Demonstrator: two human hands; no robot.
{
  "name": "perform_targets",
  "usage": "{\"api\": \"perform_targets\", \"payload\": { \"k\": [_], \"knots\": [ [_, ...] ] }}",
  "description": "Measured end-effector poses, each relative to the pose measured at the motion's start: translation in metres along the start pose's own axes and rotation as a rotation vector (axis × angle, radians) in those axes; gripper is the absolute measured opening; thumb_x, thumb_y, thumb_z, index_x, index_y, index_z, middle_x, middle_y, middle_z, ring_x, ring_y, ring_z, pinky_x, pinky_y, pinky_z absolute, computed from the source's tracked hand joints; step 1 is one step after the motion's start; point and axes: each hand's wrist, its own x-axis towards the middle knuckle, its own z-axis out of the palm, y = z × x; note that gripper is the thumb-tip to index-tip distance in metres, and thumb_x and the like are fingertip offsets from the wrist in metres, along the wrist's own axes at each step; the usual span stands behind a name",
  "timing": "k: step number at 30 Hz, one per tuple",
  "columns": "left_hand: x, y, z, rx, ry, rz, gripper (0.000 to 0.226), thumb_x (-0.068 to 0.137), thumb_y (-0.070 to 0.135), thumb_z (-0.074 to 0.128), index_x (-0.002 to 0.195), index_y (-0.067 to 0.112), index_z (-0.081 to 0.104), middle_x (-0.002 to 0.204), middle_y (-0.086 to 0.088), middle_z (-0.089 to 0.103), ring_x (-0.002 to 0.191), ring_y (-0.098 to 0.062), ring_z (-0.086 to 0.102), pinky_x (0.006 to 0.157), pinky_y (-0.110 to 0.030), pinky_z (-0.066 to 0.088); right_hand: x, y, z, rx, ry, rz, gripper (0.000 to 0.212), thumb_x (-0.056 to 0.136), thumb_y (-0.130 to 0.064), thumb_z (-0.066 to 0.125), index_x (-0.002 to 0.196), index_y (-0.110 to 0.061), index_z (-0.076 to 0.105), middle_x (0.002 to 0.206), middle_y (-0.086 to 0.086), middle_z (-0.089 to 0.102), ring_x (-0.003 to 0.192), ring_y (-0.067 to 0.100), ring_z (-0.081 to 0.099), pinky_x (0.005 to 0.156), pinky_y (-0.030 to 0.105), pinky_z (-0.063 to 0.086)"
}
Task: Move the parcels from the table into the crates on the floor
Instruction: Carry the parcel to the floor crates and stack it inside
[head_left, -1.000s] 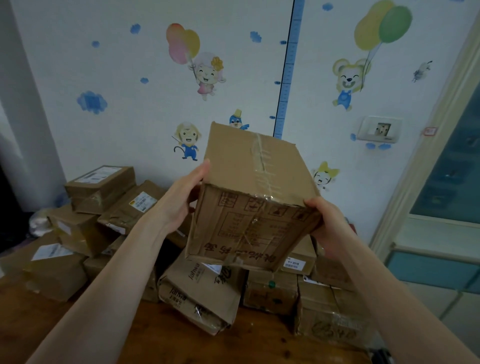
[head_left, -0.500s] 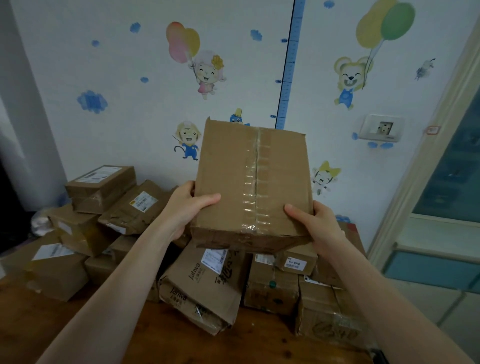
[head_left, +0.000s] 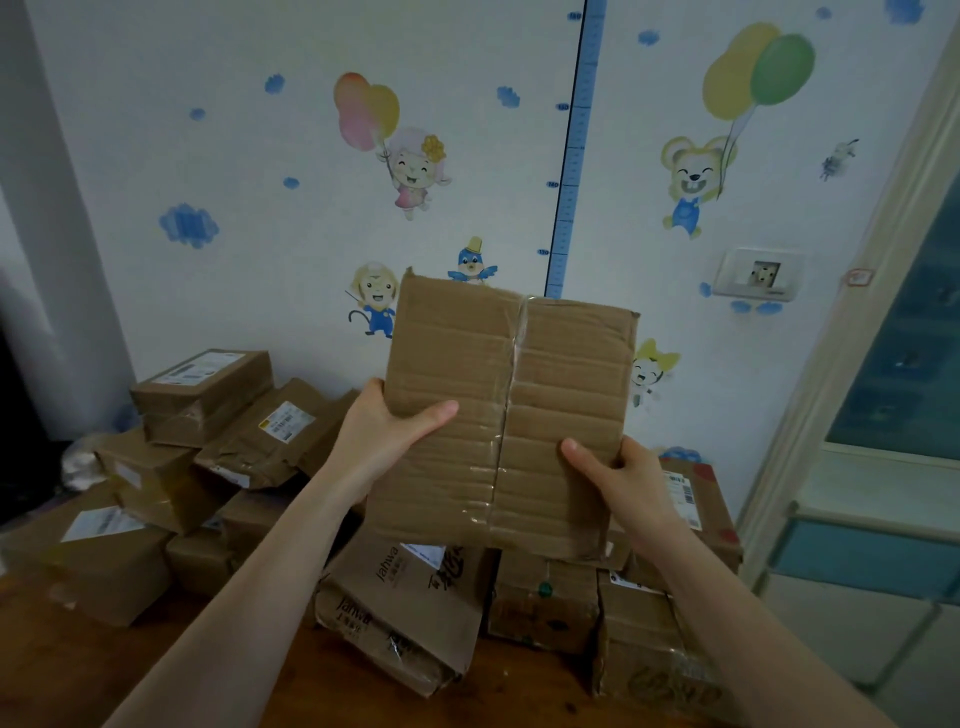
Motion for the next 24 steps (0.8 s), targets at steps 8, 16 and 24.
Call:
{"api": "perform_targets", "payload": {
  "k": [8,16,24],
  "knots": [
    [-0.007,-0.007,0.012,0.076,0.073,0.104,0.039,0.077,0.027,0.077,0.105,0.016,0.053,0.097,0.007,0.06,0.095,-0.017,0.059,0.082,-0.032,0.048,0.005,-0.008,-0.007,-0.024,0.075,-0.033,0.052,0.074,-0.035,0.076,0.115,-0.018,0.048,0.103,-0.007,0.058,0.095,0.012,0.057,0.079,0.026,0.047],
    [-0.012,0.004,0.018,0.059,0.06,0.126,0.035,0.078,0.03,0.075,0.106,0.024,0.055,0.092,0.016,0.06,0.085,-0.003,0.058,0.07,-0.019,0.045,0.001,-0.003,-0.016,-0.059,0.112,-0.099,0.043,0.075,-0.034,0.076,0.11,-0.019,0.055,0.102,-0.004,0.064,0.095,0.015,0.062,0.085,0.034,0.052],
    [-0.018,-0.002,0.015,0.037,0.131,0.132,0.022,0.077,0.024,0.077,0.091,0.027,0.061,0.09,0.011,0.065,0.09,-0.012,0.062,0.083,-0.032,0.051,-0.001,-0.006,-0.009,0.034,0.07,-0.057,0.044,0.077,-0.029,0.076,0.111,-0.016,0.05,0.095,-0.01,0.058,0.084,0.002,0.055,0.065,0.017,0.044]
  ]
}}
